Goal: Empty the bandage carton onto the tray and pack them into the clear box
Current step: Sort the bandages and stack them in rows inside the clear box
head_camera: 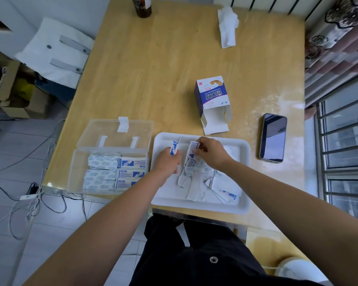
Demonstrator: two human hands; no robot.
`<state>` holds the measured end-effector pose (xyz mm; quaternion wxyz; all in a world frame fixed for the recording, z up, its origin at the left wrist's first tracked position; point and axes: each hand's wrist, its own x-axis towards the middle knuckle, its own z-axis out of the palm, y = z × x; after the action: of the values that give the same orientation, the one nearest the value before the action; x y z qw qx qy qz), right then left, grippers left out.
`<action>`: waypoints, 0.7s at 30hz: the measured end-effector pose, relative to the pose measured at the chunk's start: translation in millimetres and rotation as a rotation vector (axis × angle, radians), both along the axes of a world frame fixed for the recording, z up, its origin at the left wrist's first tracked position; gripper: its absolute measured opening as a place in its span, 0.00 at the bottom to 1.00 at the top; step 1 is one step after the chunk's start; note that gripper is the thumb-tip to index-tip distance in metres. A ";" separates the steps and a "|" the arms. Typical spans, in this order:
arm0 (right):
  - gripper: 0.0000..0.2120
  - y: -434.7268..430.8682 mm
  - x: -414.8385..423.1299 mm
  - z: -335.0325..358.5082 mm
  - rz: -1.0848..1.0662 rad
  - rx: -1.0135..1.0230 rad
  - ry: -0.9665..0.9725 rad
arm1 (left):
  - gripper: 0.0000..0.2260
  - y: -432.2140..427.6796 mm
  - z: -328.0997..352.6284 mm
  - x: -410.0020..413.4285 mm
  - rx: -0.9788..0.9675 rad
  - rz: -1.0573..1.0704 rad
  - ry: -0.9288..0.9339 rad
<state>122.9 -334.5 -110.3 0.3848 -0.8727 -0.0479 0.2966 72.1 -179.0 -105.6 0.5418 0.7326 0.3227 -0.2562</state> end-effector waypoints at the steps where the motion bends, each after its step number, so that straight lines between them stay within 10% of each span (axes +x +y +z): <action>1: 0.03 1.0 -0.8 0.4 0.008 0.011 0.022 | 0.09 0.2 -0.1 0.4 0.009 -0.033 -0.014; 12: 0.09 1.9 -15.8 -9.7 0.182 -0.177 0.069 | 0.08 4.6 -3.2 1.6 0.289 -0.132 -0.125; 21: 0.03 -9.9 -6.1 15.7 0.098 0.194 0.066 | 0.09 9.9 -0.1 0.5 0.242 -0.222 -0.117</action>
<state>116.9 -344.4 -94.5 0.4540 -0.8177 -0.1064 0.3375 72.7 -169.2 -105.8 0.4356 0.8373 0.2363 -0.2308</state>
